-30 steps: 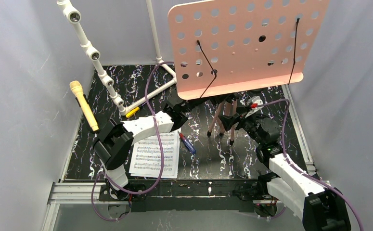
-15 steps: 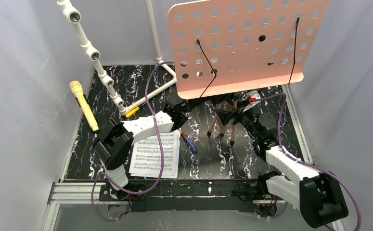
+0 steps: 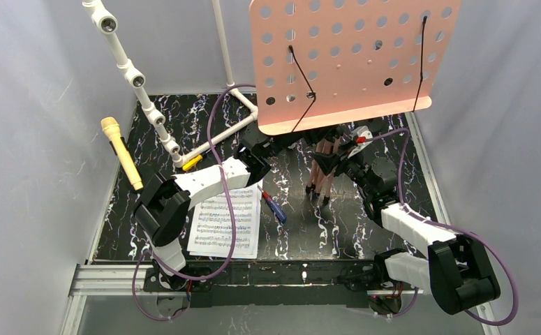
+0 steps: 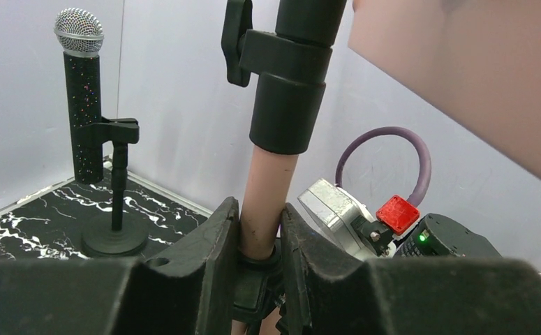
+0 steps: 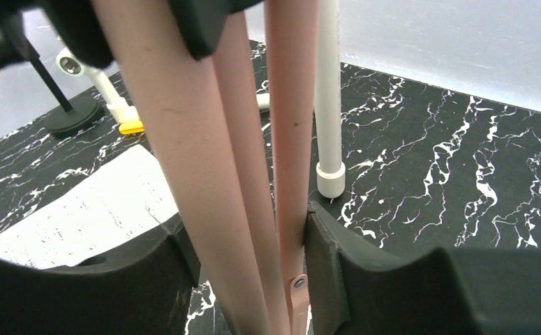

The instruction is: Pack up the instrument practice props

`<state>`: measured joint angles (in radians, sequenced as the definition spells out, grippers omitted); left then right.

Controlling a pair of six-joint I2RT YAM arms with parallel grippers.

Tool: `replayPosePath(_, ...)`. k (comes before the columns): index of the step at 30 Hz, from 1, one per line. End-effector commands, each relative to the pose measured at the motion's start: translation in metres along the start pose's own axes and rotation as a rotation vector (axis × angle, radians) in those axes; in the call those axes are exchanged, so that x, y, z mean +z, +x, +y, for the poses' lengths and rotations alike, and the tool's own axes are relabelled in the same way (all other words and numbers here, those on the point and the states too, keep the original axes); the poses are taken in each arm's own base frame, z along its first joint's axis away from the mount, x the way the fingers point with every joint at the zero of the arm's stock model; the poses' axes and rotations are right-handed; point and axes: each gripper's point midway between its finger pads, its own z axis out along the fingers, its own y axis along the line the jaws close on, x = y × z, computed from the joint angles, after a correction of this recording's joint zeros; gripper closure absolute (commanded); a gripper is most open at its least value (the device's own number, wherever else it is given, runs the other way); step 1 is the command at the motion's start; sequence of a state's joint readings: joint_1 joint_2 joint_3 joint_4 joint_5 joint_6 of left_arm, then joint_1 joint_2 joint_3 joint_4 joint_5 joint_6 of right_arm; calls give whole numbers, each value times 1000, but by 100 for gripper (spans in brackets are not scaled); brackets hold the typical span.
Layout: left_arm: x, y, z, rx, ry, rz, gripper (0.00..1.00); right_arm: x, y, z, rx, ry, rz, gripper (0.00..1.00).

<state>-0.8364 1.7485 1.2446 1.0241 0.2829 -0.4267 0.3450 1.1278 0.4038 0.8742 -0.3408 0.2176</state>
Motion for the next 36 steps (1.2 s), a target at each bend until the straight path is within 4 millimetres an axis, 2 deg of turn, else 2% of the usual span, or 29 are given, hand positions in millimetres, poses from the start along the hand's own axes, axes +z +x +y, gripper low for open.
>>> replayPosePath(1,0,-62,-50,31,106,-112,78,3,-27,0,-75,-2,-75,55)
replayPosePath(6,-7,-59,-46,45,92,-103,60,1,-17,3,-78,-23,-42,67)
replayPosePath(9,-12,-57,-43,49,83,-96,48,-1,-13,1,-93,-17,-23,81)
replayPosePath(11,-17,-57,-39,48,68,-91,43,-2,-12,1,-98,-15,-19,88)
replayPosePath(14,-27,-56,-33,45,52,-79,41,-3,-11,2,-102,-20,-14,97)
replayPosePath(16,-33,-51,-33,57,53,-61,41,-3,-11,3,-107,-25,-8,99)
replayPosePath(23,-65,-13,-26,77,26,27,39,-3,-12,4,-103,-30,-5,99)
replayPosePath(30,-103,41,-4,87,-57,137,36,-3,-18,5,-97,-26,-10,99)
replayPosePath(36,-110,84,14,75,-112,199,29,-3,-21,9,-86,-30,-12,99)
